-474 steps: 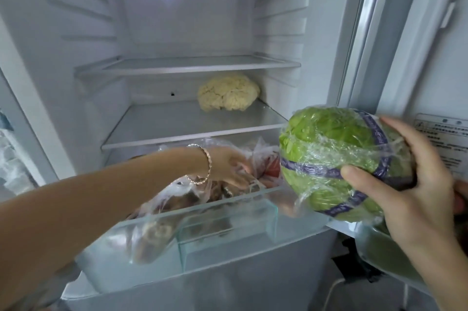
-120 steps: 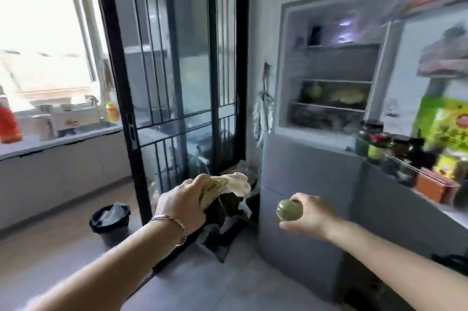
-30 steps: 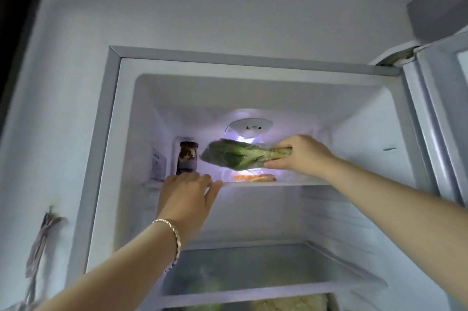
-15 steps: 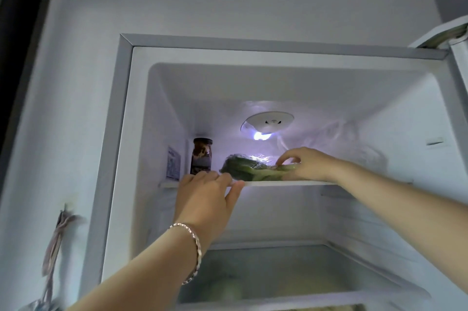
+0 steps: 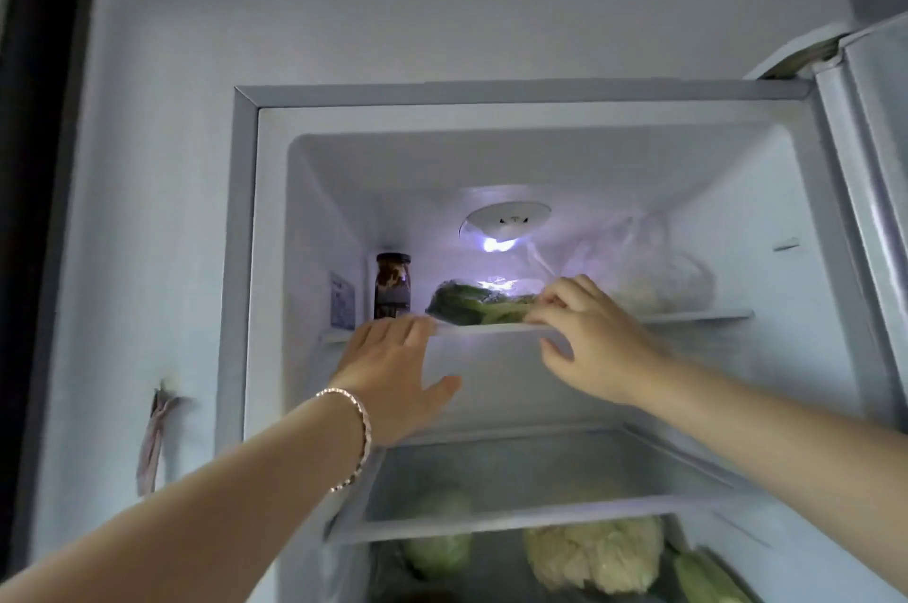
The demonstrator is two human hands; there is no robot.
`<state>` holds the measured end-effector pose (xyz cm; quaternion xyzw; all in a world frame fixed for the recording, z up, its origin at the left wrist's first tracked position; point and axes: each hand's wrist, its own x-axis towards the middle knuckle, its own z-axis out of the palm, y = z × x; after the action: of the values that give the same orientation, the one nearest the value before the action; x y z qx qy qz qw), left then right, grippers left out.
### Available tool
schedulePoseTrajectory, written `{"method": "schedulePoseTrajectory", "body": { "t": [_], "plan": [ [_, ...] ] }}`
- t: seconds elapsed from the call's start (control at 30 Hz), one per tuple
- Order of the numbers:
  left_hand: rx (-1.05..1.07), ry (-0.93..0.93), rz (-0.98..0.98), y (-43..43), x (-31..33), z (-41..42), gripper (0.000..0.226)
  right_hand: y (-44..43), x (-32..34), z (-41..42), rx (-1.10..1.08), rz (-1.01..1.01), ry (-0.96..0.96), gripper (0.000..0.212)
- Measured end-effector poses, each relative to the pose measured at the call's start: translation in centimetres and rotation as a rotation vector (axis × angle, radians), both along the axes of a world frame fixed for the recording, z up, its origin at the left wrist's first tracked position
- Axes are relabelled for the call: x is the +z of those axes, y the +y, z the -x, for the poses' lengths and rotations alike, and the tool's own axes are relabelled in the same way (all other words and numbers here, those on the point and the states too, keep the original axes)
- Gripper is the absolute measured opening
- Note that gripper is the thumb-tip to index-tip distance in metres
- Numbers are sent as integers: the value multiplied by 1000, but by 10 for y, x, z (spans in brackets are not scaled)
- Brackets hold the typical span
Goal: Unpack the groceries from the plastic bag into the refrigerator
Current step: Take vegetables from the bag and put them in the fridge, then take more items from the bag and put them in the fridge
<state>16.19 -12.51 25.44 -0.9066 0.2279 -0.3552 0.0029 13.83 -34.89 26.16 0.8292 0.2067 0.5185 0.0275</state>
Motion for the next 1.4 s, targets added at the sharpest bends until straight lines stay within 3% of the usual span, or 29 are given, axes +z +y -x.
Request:
{"method": "schedulePoseTrajectory", "body": {
  "t": [0.1, 0.17, 0.27, 0.33, 0.43, 0.57, 0.73, 0.87, 1.1, 1.2, 1.4],
  "plan": [
    [90, 146, -94, 12, -15, 22, 90, 8, -21, 25, 148, 81, 139, 17],
    [97, 219, -84, 18, -26, 47, 80, 15, -32, 35, 171, 83, 320, 20],
    [141, 191, -141, 25, -54, 96, 44, 29, -51, 45, 125, 124, 667, 26],
    [252, 239, -143, 30, -81, 135, 28, 45, -70, 58, 112, 203, 799, 29],
    [457, 383, -120, 40, -132, 201, 23, 73, -105, 88, 124, 402, 929, 29],
    [734, 665, -76, 63, -204, 304, 28, 120, -159, 150, 327, 612, 1039, 28],
    [1027, 906, 67, 90, -257, 466, 26, 190, -214, 280, 635, 840, 1002, 28],
    [1277, 940, 235, 96, -292, 614, 27, 241, -245, 417, 961, 954, 973, 24],
    [1826, 749, 801, 33, -339, 943, 28, 283, -303, 722, 1297, 1248, 682, 14],
    [2024, 734, 964, -23, -350, 1078, 28, 275, -321, 861, 1454, 1334, 688, 26],
    [2350, 494, 1240, -144, -358, 1286, 25, 236, -342, 1106, 1659, 1615, 495, 20]
  ]
}}
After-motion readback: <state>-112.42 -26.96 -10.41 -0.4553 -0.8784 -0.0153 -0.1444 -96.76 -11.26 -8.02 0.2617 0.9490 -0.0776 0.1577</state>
